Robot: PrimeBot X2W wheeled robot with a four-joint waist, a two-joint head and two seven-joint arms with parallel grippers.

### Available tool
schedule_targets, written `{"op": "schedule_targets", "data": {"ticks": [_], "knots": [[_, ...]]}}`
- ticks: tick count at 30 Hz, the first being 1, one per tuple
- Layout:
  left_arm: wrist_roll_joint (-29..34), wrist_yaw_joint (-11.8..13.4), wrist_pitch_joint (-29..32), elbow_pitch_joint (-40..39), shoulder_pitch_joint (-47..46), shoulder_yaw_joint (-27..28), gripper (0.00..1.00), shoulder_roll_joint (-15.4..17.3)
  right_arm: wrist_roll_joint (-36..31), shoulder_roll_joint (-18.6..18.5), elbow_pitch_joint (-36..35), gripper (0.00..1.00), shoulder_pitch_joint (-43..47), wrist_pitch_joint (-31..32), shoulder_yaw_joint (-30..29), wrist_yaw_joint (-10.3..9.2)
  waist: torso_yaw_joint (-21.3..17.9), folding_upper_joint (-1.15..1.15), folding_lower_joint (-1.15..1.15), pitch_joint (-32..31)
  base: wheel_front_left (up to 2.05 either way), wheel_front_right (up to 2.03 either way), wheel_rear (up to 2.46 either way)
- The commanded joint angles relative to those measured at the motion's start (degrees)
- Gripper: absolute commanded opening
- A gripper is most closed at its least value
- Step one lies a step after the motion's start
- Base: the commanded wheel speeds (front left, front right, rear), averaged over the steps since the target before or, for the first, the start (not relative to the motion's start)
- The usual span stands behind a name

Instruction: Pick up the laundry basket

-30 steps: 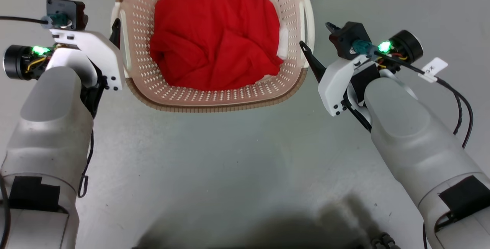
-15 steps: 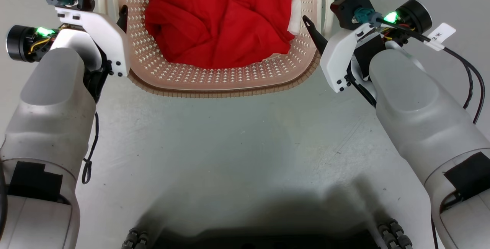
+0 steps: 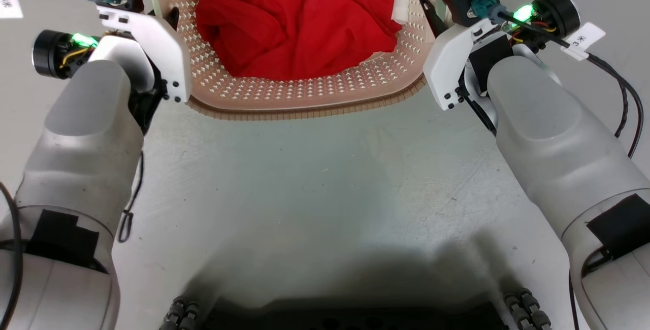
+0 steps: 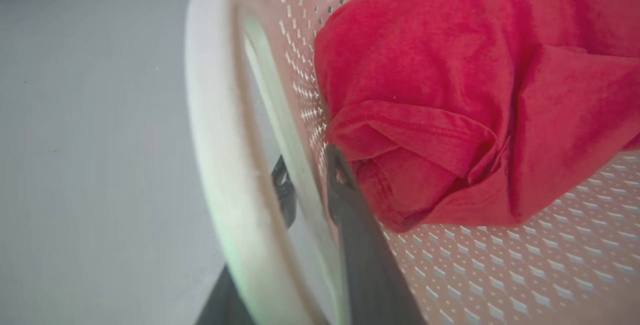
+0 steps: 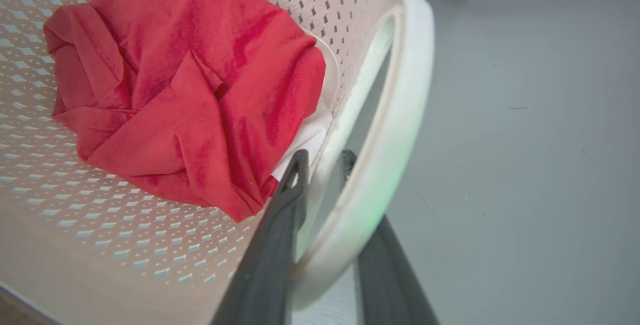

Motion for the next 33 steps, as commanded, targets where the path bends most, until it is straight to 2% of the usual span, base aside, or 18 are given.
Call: {"op": "schedule_targets", "data": {"ticks": [1,7,16,33], "knots": [[-0.45,0.15,0.05,0.04,0.10,-0.50,0.00,0.42,0.17,-0.72,0.44,0.00,0.31,0.20,0.80,0.55,0.11,0.00,0.00,-0.56,0.00,0.00,0.00],[-3.89,0.14,1.31,-0.14,2.55,-2.65,0.00,-0.35,2.15,-0.53,0.50,0.00,2.73,1.59,2.40,0.59,0.18,0.00,0.00,-4.98,0.00,0.00,0.00],[-8.96,0.10,6.08,-1.59,8.82,-8.33,0.00,-1.12,6.87,-0.50,0.57,0.00,7.74,6.12,5.39,0.58,-0.23,0.00,0.00,-15.52,0.00,0.00,0.00],[-22.03,-0.01,17.47,-7.76,21.81,-19.74,0.00,0.55,17.55,-0.46,-0.21,0.00,21.20,16.20,13.59,0.50,-1.83,0.00,0.00,-36.44,0.00,0.00,0.00]]}}
